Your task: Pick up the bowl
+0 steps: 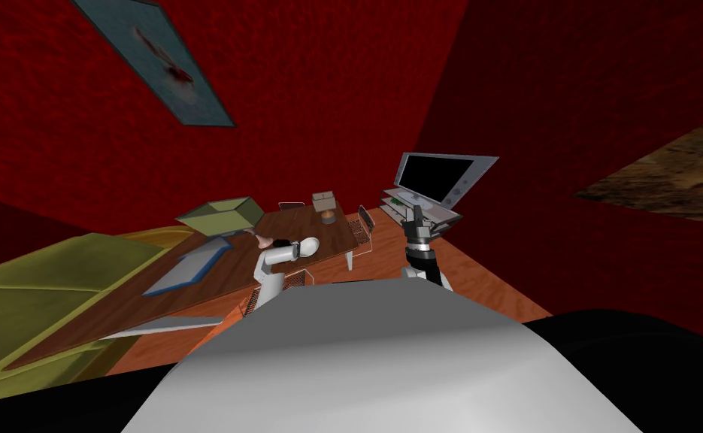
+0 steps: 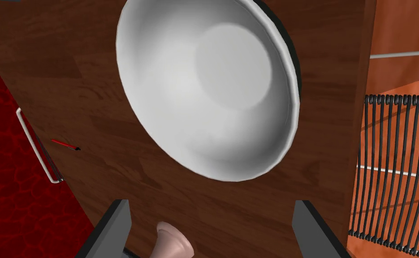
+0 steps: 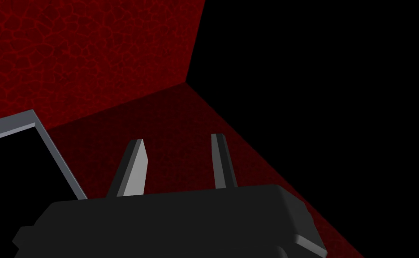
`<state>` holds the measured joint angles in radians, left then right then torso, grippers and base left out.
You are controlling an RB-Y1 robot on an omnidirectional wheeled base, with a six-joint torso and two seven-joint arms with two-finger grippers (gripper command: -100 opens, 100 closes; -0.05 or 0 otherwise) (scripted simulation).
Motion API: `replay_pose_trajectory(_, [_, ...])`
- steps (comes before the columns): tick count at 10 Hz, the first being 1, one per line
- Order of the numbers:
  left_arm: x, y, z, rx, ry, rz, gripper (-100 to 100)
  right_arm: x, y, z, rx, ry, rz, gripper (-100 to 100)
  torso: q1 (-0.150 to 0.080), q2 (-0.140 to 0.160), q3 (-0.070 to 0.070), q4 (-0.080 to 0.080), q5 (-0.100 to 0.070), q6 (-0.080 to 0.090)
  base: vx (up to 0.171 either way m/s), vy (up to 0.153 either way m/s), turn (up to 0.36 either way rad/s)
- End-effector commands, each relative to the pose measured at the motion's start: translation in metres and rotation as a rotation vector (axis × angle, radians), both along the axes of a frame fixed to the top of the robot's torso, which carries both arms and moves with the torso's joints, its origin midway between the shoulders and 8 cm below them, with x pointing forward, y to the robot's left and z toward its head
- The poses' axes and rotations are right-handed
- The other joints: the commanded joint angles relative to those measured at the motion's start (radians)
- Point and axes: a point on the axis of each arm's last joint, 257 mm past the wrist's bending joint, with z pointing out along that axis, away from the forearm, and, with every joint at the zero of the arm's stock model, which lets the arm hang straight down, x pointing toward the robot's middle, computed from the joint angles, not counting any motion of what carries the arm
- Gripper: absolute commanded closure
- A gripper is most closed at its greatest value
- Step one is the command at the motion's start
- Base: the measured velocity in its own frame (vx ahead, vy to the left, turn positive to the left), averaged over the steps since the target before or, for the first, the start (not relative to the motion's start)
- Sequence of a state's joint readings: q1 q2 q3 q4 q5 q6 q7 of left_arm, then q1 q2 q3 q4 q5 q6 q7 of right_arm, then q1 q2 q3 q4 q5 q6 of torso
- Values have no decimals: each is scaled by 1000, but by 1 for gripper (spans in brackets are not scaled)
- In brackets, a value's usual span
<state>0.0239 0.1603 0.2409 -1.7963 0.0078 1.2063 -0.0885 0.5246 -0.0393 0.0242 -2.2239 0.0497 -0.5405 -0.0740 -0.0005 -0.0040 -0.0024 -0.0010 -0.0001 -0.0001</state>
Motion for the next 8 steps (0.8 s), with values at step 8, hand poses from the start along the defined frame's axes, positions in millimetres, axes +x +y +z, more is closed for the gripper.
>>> replay_pose_trajectory(8, [-59, -13, -56, -102, 243, 48, -100, 0, 0, 0, 0, 0, 0, 0, 0, 1, 0, 0, 0, 0, 50, 5, -60])
